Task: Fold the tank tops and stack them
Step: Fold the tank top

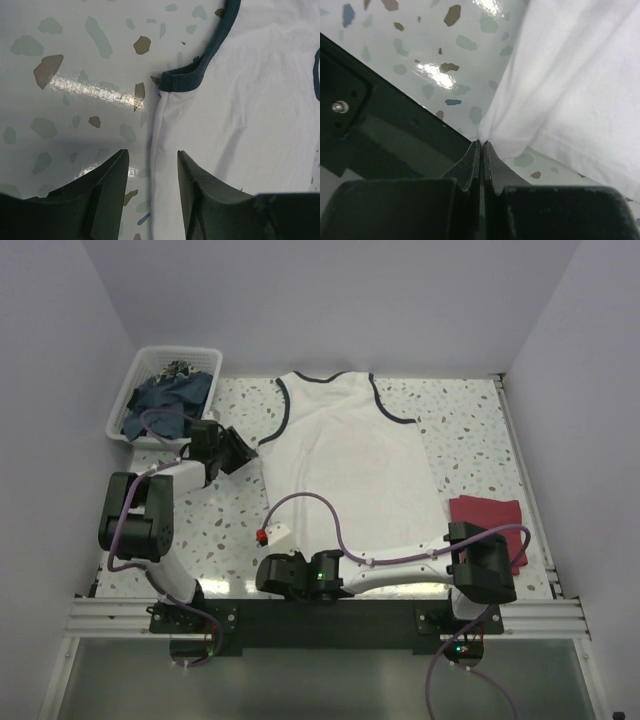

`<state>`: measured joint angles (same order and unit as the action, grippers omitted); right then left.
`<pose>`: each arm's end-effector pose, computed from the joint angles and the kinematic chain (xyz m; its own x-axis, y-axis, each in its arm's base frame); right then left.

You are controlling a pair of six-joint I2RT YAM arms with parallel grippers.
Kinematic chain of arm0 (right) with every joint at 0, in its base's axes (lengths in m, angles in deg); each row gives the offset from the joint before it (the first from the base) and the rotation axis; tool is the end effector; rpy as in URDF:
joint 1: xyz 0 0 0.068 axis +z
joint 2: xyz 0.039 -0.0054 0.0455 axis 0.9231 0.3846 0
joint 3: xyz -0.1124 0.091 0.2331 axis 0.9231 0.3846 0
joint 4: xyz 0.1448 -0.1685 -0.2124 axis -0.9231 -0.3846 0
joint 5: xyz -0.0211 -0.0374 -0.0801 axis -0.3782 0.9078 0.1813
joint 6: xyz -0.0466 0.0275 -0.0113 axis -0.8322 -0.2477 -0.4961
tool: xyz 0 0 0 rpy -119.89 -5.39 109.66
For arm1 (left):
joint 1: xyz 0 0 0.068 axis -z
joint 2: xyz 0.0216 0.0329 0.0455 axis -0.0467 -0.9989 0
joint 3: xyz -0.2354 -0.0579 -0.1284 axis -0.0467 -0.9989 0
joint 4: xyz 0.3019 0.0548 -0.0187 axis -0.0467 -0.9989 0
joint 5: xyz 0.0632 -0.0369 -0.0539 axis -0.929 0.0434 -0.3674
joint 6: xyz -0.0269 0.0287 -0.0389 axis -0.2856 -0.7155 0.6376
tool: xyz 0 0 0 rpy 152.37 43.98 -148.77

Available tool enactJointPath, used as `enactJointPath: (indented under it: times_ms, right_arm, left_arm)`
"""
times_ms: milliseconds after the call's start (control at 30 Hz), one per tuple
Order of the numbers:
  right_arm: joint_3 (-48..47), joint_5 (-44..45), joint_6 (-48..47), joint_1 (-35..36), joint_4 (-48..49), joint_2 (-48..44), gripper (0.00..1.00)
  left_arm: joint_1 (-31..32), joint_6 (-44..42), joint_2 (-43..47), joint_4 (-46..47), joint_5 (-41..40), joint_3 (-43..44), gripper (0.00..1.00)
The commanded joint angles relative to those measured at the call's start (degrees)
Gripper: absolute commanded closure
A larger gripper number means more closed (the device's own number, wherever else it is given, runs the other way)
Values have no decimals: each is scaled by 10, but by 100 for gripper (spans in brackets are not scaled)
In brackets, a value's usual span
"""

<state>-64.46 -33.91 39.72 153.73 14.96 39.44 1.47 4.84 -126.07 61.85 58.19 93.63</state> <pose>0.0419 0.4023 0.1774 -0.6706 -0.4141 -0.6154 -0.5800 0.8100 0.0870 0.3800 -0.0351 0.1310 -0.6228 -0.5955 -0.5074 -0.2390 0.7624 -0.6013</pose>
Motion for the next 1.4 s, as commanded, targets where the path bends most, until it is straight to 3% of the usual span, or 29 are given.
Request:
enactJointPath:
  times_ms: [0,267,567,733,900,1000,1167,1367]
  right_arm:
    - [14,-16,19,1,36,-41,100]
    - [11,-27,26,1,30,-44,100]
    - [6,-28,27,1,25,-41,100]
    - [-2,-32,26,0,22,-39,100]
    - [-8,-43,24,1,22,-32,100]
    - [-22,-67,20,1,31,-12,100]
    - [-65,-146,8,4,62,48,100]
    - [-154,-179,-23,5,59,108,100]
  left_arm:
    - [-3,-16,-27,41,15,14,51]
    - [10,-23,-98,52,40,66,51]
    - [20,-32,-132,25,1,94,54]
    - [24,-29,-155,21,-4,110,63]
    - [24,-20,-150,20,-21,108,85]
    - [21,-13,-126,3,-66,103,92]
    - [2,2,-70,-20,-162,81,96]
    - [-23,-8,-49,-58,-202,104,98]
